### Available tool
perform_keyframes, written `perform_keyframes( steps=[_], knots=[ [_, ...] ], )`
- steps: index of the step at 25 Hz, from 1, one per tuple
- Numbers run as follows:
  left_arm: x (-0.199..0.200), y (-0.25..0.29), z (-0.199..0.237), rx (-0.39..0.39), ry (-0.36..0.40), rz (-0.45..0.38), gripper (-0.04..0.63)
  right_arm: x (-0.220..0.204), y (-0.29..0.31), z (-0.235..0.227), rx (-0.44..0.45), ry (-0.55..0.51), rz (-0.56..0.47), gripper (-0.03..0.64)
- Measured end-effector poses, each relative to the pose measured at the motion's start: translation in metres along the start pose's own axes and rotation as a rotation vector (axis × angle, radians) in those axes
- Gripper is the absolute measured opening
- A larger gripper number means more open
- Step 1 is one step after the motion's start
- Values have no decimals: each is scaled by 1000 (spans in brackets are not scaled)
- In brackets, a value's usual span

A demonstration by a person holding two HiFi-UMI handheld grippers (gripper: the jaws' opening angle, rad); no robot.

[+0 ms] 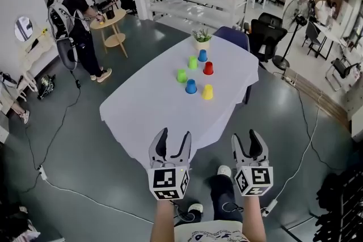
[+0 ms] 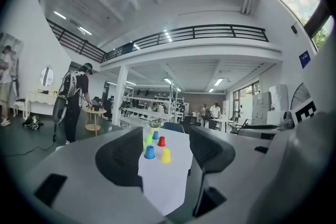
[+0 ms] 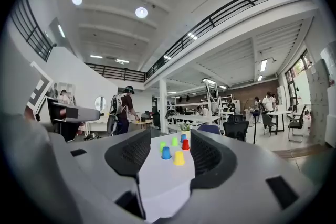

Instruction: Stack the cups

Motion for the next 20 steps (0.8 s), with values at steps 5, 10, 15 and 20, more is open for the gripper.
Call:
perform_keyframes(
  steps=[5, 10, 15, 20],
  knots=[
    [-4, 72, 2, 32, 1, 12, 272, 2, 68, -39, 30, -32, 23, 244],
    [5, 163, -1, 98, 18, 25, 272, 23, 157, -97, 86, -39, 31, 244],
    [24, 254, -8, 175, 23, 35, 272, 58, 247, -158, 144, -70, 38, 244],
    [28, 326, -13, 246, 18, 50, 272, 73, 316, -205, 197, -68, 44, 244]
  ],
)
Point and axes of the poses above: the fingertips, and each gripper's own axes: y forward along the fingers, z to its left, x out of its top, the point moved 3 cm from there along -y, backward along the fingers, and after that the axes turned 9 degrees about y, right-handed, at the moved point
